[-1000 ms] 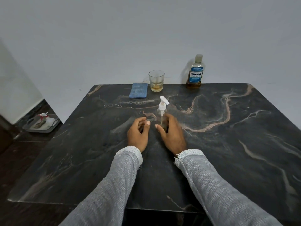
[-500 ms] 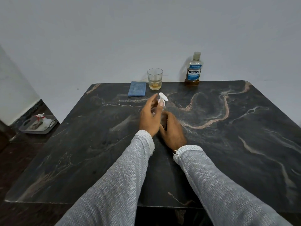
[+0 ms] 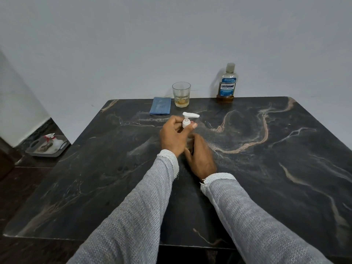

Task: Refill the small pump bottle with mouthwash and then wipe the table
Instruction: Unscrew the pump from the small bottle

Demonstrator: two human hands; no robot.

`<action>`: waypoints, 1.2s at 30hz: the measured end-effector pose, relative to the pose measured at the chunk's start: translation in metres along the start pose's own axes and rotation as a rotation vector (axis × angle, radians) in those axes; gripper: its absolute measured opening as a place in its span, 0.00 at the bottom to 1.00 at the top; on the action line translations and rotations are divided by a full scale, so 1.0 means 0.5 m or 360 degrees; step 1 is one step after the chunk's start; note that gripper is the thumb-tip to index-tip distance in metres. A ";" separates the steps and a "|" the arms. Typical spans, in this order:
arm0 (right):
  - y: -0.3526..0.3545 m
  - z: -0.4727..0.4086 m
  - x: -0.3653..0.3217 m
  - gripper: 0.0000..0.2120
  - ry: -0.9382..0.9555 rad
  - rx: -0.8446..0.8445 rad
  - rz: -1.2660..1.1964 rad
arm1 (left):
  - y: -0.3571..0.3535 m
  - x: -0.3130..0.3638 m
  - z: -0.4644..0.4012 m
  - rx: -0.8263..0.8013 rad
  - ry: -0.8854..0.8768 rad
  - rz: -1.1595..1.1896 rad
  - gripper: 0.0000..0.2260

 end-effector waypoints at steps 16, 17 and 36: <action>0.005 0.001 -0.001 0.19 0.0031 0.0027 -0.0018 | -0.018 -0.004 0.030 0.0008 -0.0218 -0.0102 0.07; 0.005 0.001 -0.003 0.19 0.0041 0.0023 -0.0026 | -0.017 -0.007 0.032 0.0006 -0.0212 -0.0115 0.08; -0.015 -0.004 0.019 0.20 0.0071 0.0053 0.0011 | -0.005 -0.024 0.019 -0.0196 -0.0068 0.0216 0.12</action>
Point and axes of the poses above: each hand's wrist, its own z-axis away from the middle knuckle, its own y-axis out of the back of the hand, x = y × z, the point moved 9 cm from there along -z, towards the middle knuckle, and after that the axes turned 8 degrees about y, right-handed, at the moved point
